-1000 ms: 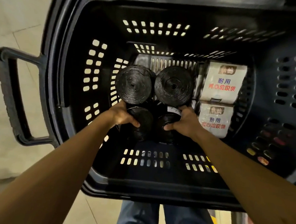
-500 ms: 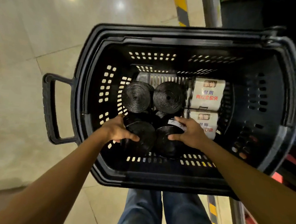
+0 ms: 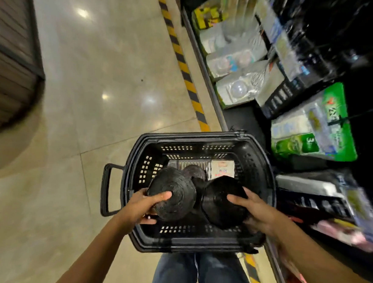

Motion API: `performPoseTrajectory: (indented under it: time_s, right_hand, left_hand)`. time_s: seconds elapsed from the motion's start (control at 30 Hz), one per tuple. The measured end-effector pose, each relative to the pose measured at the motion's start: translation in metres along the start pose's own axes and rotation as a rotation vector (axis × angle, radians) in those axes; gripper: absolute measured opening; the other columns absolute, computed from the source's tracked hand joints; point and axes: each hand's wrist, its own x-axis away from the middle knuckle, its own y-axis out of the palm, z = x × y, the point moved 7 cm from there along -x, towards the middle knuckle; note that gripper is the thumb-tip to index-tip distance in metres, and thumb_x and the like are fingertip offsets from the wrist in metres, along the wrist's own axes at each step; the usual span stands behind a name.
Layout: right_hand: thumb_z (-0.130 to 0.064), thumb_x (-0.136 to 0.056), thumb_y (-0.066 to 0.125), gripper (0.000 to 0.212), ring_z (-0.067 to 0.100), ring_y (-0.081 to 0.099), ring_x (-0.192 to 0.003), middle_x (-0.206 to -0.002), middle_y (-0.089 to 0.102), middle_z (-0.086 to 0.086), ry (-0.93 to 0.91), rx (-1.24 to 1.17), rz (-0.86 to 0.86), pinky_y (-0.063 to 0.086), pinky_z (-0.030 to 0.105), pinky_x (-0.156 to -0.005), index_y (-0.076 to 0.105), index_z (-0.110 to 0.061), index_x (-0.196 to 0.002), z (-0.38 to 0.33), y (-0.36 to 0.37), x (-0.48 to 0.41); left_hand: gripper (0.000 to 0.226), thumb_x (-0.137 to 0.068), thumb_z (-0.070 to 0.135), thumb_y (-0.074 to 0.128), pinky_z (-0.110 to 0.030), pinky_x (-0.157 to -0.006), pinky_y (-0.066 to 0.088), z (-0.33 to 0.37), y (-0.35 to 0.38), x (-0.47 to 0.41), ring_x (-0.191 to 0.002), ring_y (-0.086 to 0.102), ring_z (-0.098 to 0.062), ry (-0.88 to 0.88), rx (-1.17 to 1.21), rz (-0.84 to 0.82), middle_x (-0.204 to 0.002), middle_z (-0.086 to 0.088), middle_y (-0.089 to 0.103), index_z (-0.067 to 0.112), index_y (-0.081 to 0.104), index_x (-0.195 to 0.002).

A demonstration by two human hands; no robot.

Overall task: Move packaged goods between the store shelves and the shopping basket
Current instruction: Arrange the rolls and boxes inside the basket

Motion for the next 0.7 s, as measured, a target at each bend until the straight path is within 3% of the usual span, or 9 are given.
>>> performPoseTrajectory:
  time_s: [0.13, 0.2, 0.3, 0.37, 0.5, 0.57, 0.63, 0.7]
  right_hand:
    - [-0.033, -0.045, 0.090, 0.105, 0.028, 0.058, -0.113, -0.126, 0.059, 0.004, -0.073, -0.135, 0.044, 0.044, 0.050, -0.102, 0.039, -0.028, -0.136, -0.018, -0.012, 0.058]
    - [-0.035, -0.046, 0.092, 0.110, 0.030, 0.059, -0.113, -0.128, 0.058, 0.005, -0.134, -0.201, 0.035, 0.042, 0.052, -0.103, 0.036, -0.027, -0.140, -0.022, -0.013, 0.085]
    - [-0.029, -0.056, 0.083, 0.090, 0.028, 0.067, -0.101, -0.122, 0.063, 0.013, -0.200, -0.381, 0.080, 0.053, 0.043, -0.089, 0.045, -0.014, -0.136, -0.025, -0.007, 0.142]
    - [-0.030, -0.060, 0.078, 0.078, 0.028, 0.065, -0.103, -0.117, 0.067, 0.012, -0.261, -0.437, 0.103, 0.051, 0.039, -0.087, 0.051, -0.014, -0.131, -0.021, -0.002, 0.179]
    - [-0.026, -0.066, 0.072, 0.058, 0.029, 0.070, -0.083, -0.098, 0.072, 0.014, -0.389, -0.606, 0.165, 0.056, 0.034, -0.069, 0.058, -0.007, -0.119, -0.001, 0.003, 0.242]
    - [-0.026, -0.066, 0.070, 0.049, 0.028, 0.072, -0.076, -0.094, 0.073, 0.015, -0.429, -0.701, 0.175, 0.059, 0.037, -0.064, 0.063, -0.003, -0.108, 0.015, 0.010, 0.273]
    - [-0.027, -0.064, 0.070, 0.046, 0.030, 0.071, -0.078, -0.095, 0.072, 0.017, -0.486, -0.787, 0.208, 0.059, 0.041, -0.066, 0.064, -0.003, -0.103, 0.034, 0.010, 0.302]
    - [-0.028, -0.064, 0.071, 0.048, 0.033, 0.068, -0.089, -0.099, 0.071, 0.018, -0.523, -0.851, 0.287, 0.056, 0.045, -0.078, 0.064, -0.004, -0.105, 0.056, 0.007, 0.329]
  left_hand:
    - [0.057, -0.071, 0.039, 0.079, -0.038, -0.077, 0.057, 0.032, 0.004, 0.064, -0.087, 0.067, -0.020, 0.091, -0.031, -0.015, -0.096, -0.003, 0.070, 0.018, 0.054, -0.118]
    - [0.069, -0.061, 0.046, 0.083, -0.035, -0.071, 0.056, 0.046, 0.008, 0.095, -0.090, 0.067, -0.022, 0.138, -0.041, -0.046, -0.099, -0.004, 0.070, 0.019, 0.055, -0.118]
    - [0.094, -0.041, 0.056, 0.089, -0.034, -0.072, 0.055, 0.066, 0.016, 0.131, -0.093, 0.068, -0.024, 0.197, -0.091, -0.085, -0.103, -0.007, 0.071, 0.015, 0.055, -0.118]
    - [0.102, -0.030, 0.054, 0.091, -0.041, -0.080, 0.057, 0.077, 0.024, 0.149, -0.095, 0.069, -0.030, 0.208, -0.089, -0.134, -0.101, -0.012, 0.072, 0.008, 0.059, -0.116]
    - [0.081, -0.043, 0.056, 0.087, -0.033, -0.072, 0.056, 0.089, 0.049, 0.190, -0.099, 0.067, -0.031, 0.260, -0.224, -0.308, -0.104, -0.014, 0.072, 0.009, 0.066, -0.106]
    - [0.076, -0.042, 0.056, 0.082, -0.032, -0.069, 0.055, 0.088, 0.056, 0.210, -0.088, 0.067, -0.029, 0.292, -0.293, -0.345, -0.100, -0.014, 0.072, 0.009, 0.068, -0.100]
    - [0.070, -0.047, 0.055, 0.079, -0.030, -0.065, 0.052, 0.083, 0.068, 0.231, -0.076, 0.063, -0.024, 0.326, -0.366, -0.403, -0.094, -0.011, 0.072, 0.010, 0.068, -0.099]
    - [0.055, -0.060, 0.049, 0.079, -0.034, -0.073, 0.055, 0.077, 0.084, 0.246, -0.082, 0.066, -0.024, 0.359, -0.432, -0.449, -0.095, -0.008, 0.073, 0.012, 0.068, -0.099]
